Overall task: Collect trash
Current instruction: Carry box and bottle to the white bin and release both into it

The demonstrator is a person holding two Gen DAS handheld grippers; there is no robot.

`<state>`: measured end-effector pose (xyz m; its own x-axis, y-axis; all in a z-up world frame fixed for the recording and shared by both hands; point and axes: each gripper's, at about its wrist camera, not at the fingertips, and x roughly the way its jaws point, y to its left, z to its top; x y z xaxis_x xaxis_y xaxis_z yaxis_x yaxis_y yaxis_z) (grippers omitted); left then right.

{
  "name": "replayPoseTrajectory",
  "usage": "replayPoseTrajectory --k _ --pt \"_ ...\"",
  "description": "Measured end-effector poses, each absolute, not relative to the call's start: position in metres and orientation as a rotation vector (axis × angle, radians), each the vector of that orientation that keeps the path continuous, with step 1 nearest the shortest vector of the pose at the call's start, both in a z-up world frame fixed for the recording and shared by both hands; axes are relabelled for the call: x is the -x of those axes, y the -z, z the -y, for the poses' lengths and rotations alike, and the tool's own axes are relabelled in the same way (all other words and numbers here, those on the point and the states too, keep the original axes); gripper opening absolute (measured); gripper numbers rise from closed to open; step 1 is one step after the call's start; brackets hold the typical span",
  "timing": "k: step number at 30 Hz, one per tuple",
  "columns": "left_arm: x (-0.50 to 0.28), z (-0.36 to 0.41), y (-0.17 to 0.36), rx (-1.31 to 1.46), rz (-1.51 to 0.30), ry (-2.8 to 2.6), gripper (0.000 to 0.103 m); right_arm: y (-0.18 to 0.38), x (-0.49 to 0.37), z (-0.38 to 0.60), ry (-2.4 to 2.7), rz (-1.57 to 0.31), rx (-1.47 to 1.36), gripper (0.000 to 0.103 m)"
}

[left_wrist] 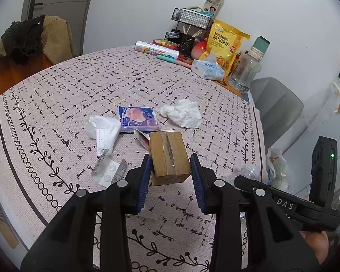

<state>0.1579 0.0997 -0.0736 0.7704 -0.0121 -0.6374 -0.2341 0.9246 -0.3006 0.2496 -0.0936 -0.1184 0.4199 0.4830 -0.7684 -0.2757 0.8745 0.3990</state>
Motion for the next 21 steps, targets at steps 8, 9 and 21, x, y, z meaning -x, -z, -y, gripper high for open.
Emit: replayPoseTrajectory --k 8,9,21 --pt "-0.159 -0.099 0.077 0.378 -0.694 -0.126 0.035 0.122 -0.253 0.083 -0.517 -1.045 -0.214 0.054" --pt "-0.159 -0.099 0.076 0.376 -0.693 -0.126 0.035 0.122 -0.254 0.084 -0.527 -1.043 -0.228 0.053" --pt "-0.172 -0.072 0.069 0.34 -0.693 -0.077 0.035 0.082 -0.247 0.14 -0.471 -0.918 -0.296 0.053"
